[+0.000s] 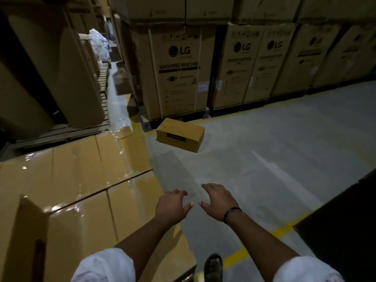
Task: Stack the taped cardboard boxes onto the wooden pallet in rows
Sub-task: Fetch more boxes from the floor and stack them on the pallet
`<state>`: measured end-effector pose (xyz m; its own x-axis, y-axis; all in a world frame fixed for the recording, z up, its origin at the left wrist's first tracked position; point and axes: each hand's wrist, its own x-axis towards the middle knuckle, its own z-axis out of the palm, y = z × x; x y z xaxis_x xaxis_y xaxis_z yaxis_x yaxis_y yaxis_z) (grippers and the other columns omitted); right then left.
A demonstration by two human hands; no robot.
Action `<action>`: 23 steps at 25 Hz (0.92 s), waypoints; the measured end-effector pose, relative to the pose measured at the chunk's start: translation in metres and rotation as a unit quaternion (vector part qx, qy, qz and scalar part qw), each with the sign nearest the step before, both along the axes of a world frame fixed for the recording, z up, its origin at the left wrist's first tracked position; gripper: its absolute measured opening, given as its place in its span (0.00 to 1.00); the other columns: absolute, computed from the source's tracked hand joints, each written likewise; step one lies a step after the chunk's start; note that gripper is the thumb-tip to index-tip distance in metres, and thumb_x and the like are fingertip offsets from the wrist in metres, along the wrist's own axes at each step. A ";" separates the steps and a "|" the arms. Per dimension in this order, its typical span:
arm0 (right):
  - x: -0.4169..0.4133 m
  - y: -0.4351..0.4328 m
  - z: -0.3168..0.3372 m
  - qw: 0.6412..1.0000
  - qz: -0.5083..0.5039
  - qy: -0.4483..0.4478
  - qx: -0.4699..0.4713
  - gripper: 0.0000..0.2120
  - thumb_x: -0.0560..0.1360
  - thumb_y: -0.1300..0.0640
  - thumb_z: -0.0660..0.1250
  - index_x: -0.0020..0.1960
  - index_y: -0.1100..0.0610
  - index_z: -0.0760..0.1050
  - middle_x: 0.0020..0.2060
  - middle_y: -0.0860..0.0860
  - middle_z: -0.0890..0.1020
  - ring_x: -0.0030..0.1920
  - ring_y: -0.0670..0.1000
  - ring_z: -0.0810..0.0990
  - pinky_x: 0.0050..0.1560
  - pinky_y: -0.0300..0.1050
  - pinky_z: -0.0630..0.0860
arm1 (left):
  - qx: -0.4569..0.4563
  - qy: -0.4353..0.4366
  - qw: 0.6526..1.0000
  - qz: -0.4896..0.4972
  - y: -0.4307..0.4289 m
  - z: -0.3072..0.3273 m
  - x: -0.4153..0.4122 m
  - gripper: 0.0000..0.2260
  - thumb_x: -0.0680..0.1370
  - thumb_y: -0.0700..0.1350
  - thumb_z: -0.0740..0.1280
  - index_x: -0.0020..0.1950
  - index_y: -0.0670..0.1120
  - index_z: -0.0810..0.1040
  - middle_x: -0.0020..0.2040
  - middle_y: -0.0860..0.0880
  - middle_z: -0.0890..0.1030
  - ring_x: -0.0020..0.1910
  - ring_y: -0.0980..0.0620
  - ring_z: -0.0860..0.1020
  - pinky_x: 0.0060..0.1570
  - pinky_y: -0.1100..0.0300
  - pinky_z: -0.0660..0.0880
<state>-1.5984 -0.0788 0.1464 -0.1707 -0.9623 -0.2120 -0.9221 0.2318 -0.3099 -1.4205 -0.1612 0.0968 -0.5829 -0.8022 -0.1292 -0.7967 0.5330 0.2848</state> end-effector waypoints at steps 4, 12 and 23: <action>-0.106 -0.070 0.011 1.000 0.009 0.027 0.003 0.32 0.80 0.40 0.61 0.80 0.50 0.59 0.77 0.50 0.65 0.75 0.55 0.63 0.74 0.52 0.64 | 0.017 0.006 0.999 0.027 -0.073 0.001 -0.097 0.27 0.79 0.69 0.59 0.72 0.55 0.73 0.68 0.51 0.78 0.64 0.46 0.76 0.62 0.51 0.73; -0.238 -0.186 0.001 0.999 0.037 0.030 0.001 0.32 0.81 0.39 0.60 0.80 0.49 0.57 0.79 0.50 0.61 0.77 0.54 0.59 0.75 0.51 0.62 | -0.010 -0.023 0.999 0.043 -0.187 0.017 -0.224 0.26 0.79 0.68 0.59 0.73 0.56 0.72 0.68 0.52 0.77 0.64 0.47 0.75 0.64 0.51 0.72; -0.403 -0.427 -0.006 0.987 0.156 0.046 0.000 0.31 0.80 0.41 0.62 0.78 0.52 0.61 0.76 0.54 0.65 0.74 0.59 0.63 0.71 0.54 0.66 | 0.010 -0.046 0.984 0.175 -0.361 0.013 -0.377 0.26 0.80 0.67 0.59 0.73 0.54 0.71 0.68 0.49 0.77 0.64 0.44 0.75 0.61 0.50 0.74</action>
